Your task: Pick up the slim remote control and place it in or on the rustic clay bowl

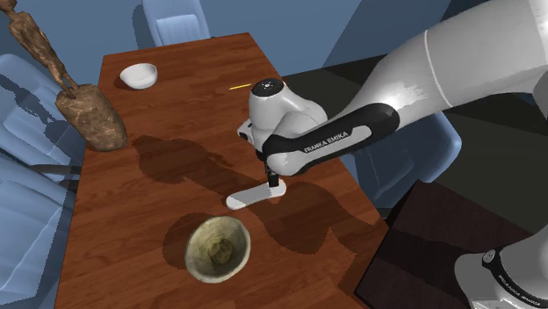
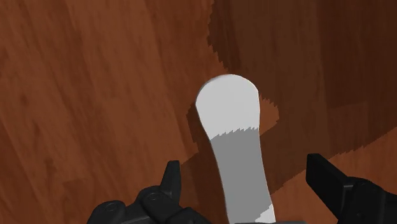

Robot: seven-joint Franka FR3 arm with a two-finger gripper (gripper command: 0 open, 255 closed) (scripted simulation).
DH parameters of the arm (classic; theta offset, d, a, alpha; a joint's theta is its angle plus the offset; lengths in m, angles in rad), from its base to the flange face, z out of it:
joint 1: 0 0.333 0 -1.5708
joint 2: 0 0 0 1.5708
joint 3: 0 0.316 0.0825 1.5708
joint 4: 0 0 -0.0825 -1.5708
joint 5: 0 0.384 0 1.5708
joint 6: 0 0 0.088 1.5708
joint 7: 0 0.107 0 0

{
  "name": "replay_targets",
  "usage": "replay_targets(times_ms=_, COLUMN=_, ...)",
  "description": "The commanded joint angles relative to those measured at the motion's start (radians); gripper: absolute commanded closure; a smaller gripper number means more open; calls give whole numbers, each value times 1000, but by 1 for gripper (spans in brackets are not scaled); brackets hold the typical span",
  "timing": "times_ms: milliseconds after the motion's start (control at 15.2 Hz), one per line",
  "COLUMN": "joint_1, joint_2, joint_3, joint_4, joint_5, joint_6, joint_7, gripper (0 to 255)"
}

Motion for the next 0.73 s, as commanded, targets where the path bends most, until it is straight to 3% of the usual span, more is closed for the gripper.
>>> replay_targets(times_ms=0, joint_1=9, joint_2=65, joint_3=13, joint_4=54, joint_5=-8, joint_6=7, joint_7=-23, gripper=0)
replay_targets(times_ms=264, joint_1=27, joint_2=188, joint_3=33, joint_4=172, joint_5=-26, joint_6=7, joint_7=-61, gripper=0)
replay_targets(times_ms=660, joint_1=27, joint_2=251, joint_3=31, joint_4=190, joint_5=-27, joint_6=51, joint_7=-60, gripper=0)
